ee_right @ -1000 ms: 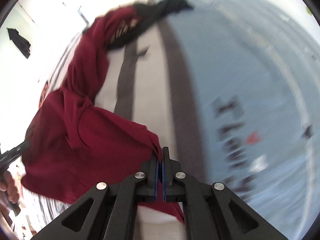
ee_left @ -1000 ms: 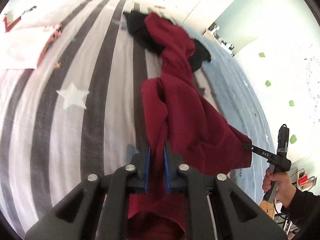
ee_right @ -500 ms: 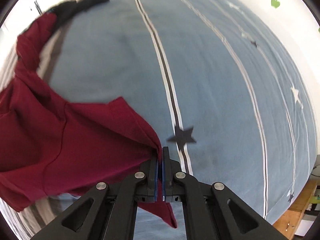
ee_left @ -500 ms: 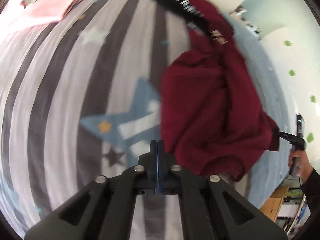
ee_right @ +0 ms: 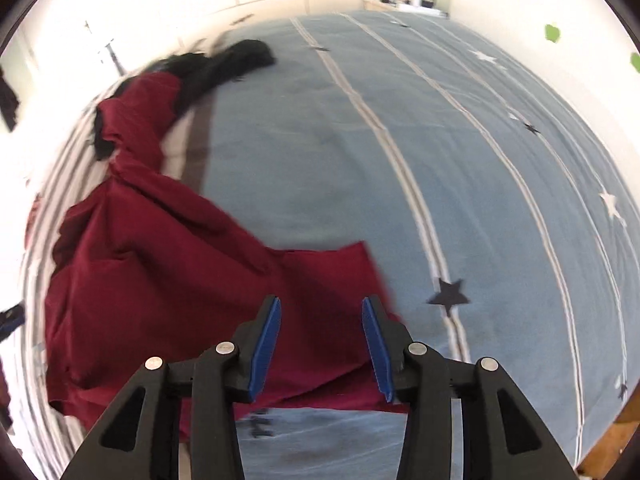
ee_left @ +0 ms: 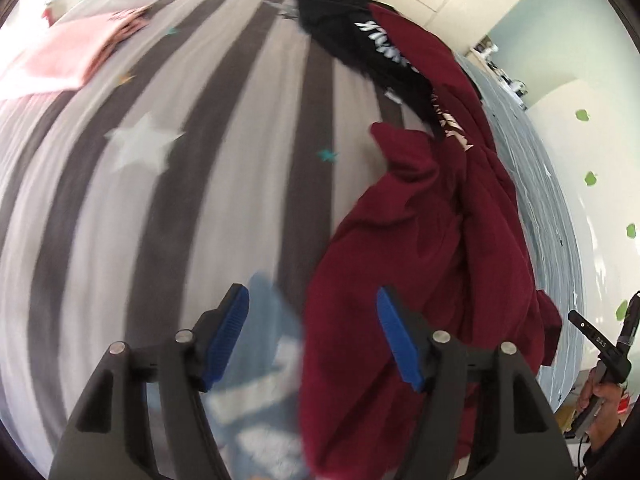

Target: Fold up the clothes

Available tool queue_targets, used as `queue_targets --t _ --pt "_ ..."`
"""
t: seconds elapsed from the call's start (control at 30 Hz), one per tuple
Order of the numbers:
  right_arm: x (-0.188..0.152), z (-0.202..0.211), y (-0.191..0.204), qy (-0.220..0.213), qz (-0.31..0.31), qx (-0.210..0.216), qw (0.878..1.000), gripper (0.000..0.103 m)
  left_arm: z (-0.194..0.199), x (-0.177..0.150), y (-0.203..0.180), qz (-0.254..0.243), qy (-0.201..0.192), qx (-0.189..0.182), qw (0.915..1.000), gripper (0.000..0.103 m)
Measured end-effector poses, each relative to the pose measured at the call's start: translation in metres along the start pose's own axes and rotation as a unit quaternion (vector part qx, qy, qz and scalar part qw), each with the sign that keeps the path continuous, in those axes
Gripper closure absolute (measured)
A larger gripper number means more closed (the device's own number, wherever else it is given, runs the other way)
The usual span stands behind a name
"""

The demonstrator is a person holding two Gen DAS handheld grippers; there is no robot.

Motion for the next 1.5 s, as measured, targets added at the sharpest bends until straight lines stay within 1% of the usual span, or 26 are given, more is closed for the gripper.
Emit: queue_targets --t 0.03,0.1,0.17,0.2,0.23,0.27,0.3,0.33,0.37,0.43,0.5,0.57,0.67,0.7,0.73,0.77,0.87,1.0,1.1,1.23,1.27,1.3,1.4,1.43,1.47,1.5 --pt "0.004 0.0 0.011 -0.005 0.009 0.01 1.0 0.064 -0.013 0.007 -0.007 -0.006 0.001 -0.007 1.0 0.039" --pt "-0.002 -0.011 0.022 -0.007 0.015 0.03 0.999 0.063 -0.037 0.022 -0.021 -0.018 0.004 -0.022 0.9996 0.039" --pt "0.003 -0.026 0.039 0.0 0.019 0.053 0.998 0.055 -0.057 0.033 -0.032 -0.028 0.007 -0.028 0.9992 0.039" --pt "0.006 -0.036 0.047 0.005 0.024 0.065 0.998 0.054 -0.065 0.037 -0.037 -0.033 0.011 -0.032 0.9989 0.039" --pt "0.008 -0.048 0.055 0.005 0.034 0.073 0.997 0.054 -0.075 0.037 -0.041 -0.038 0.021 -0.036 0.9984 0.039" --pt "0.009 -0.062 0.063 0.005 0.046 0.074 0.996 0.054 -0.082 0.035 -0.045 -0.042 0.035 -0.042 0.9976 0.043" --pt "0.012 -0.075 0.071 0.01 0.053 0.074 0.996 0.054 -0.089 0.034 -0.048 -0.047 0.049 -0.048 0.9966 0.052" --pt "0.017 -0.087 0.08 0.016 0.059 0.076 0.995 0.054 -0.096 0.032 -0.051 -0.056 0.058 -0.049 0.9955 0.077" --pt "0.021 -0.096 0.087 0.02 0.061 0.076 0.995 0.054 -0.099 0.032 -0.053 -0.077 0.06 -0.04 0.9944 0.095" --pt "0.031 -0.113 0.099 0.026 0.06 0.078 0.995 0.054 -0.103 0.031 -0.052 -0.098 0.06 -0.04 0.9926 0.098" --pt "0.042 -0.132 0.113 0.037 0.048 0.094 0.994 0.054 -0.097 0.037 -0.045 -0.096 0.05 -0.046 0.9931 0.099" --pt "0.051 -0.147 0.129 0.043 0.047 0.109 0.992 0.054 -0.078 0.05 -0.034 -0.083 0.028 -0.053 0.9947 0.099" --pt "0.056 -0.161 0.151 0.057 0.078 0.114 0.989 0.054 -0.037 0.068 -0.013 -0.076 -0.006 -0.055 0.9956 0.099" --pt "0.056 -0.163 0.158 0.06 0.087 0.118 0.987 0.058 -0.023 0.073 -0.004 -0.077 -0.017 -0.05 0.9956 0.099" --pt "0.057 -0.163 0.162 0.061 0.085 0.125 0.987 0.083 -0.008 0.075 0.008 -0.073 -0.025 -0.043 0.9961 0.099" --pt "0.059 -0.162 0.165 0.06 0.077 0.134 0.986 0.099 0.007 0.076 0.021 -0.064 -0.03 -0.035 0.9969 0.099" --pt "0.062 -0.16 0.167 0.06 0.055 0.131 0.988 0.1 0.053 0.07 0.077 -0.021 -0.045 0.0 0.9988 0.099" --pt "0.063 -0.152 0.163 0.051 0.042 0.122 0.99 0.101 0.105 0.052 0.148 0.043 -0.052 0.047 0.9966 0.1" --pt "0.064 -0.141 0.145 0.039 0.024 0.1 0.994 0.101 0.114 0.03 0.182 0.066 -0.033 0.082 0.9938 0.1" --pt "0.044 -0.141 0.098 0.073 -0.017 0.058 0.996 0.101 0.126 0.001 0.228 0.097 -0.008 0.129 0.9868 0.099" --pt "0.036 -0.143 0.089 0.084 -0.019 0.048 0.995 0.101 0.128 -0.004 0.235 0.101 -0.005 0.136 0.9855 0.098" --pt "0.027 -0.145 0.08 0.094 -0.022 0.038 0.995 0.101 0.129 -0.002 0.23 0.099 -0.01 0.134 0.986 0.098" --pt "0.015 -0.137 0.075 0.098 -0.014 0.033 0.995 0.1 0.139 0.022 0.205 0.078 -0.059 0.116 0.9885 0.096" --pt "0.016 -0.132 0.078 0.09 -0.004 0.034 0.995 0.1 0.144 0.031 0.194 0.066 -0.076 0.108 0.989 0.089" --pt "0.02 -0.125 0.081 0.079 0.006 0.035 0.996 0.099 0.148 0.039 0.181 0.043 -0.088 0.094 0.9907 0.08" --pt "0.024 -0.118 0.084 0.07 0.013 0.038 0.997 0.096 0.149 0.045 0.164 0.003 -0.092 0.072 0.9932 0.075"
Point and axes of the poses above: each gripper's, at about its wrist camera, not at the fingertips, and z roughly against the way its jaws point, y to its left, x to its top, the point moved 8 cm from there along -z, roughly the way its jaws point, and after that the axes turned 8 degrees about -y, right-handed, at the moved point
